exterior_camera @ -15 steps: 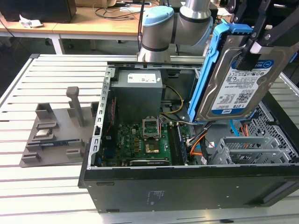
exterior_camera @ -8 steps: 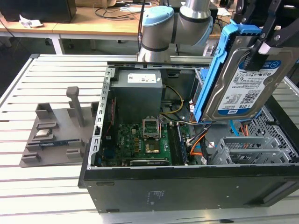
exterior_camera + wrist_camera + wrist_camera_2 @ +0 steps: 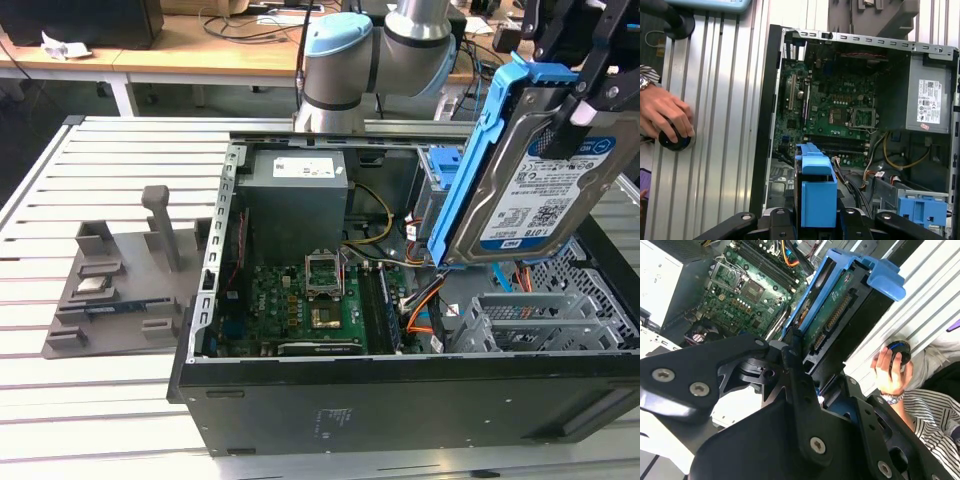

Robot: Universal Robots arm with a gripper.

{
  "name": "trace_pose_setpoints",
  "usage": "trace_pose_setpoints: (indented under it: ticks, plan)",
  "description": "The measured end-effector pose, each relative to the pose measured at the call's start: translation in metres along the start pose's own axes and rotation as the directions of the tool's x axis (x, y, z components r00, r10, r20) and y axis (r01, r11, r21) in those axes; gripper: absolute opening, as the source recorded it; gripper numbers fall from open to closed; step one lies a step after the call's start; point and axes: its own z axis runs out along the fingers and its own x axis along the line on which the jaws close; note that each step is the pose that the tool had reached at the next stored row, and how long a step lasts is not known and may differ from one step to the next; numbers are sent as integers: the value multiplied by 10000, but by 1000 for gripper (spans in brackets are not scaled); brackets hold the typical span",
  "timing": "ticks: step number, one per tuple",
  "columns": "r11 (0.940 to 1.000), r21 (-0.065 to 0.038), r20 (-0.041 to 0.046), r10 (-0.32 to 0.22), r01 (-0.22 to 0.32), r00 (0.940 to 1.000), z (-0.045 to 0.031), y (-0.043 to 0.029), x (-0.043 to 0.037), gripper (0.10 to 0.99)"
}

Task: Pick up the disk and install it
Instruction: 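Pick up the disk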

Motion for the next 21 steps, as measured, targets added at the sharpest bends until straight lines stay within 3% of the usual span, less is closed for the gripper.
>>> trace_pose_setpoints:
  ticks: [9,14,16,21]
  plan:
    - [10000,-14,-1,-1,1,10000,109,-134,10,365]
    - [10000,-21,-1,0,0,10000,131,-250,19,365]
    - [10000,-27,-5,0,0,10000,148,-346,27,365]
    - [10000,-32,-8,0,-1,10000,165,-450,35,365]
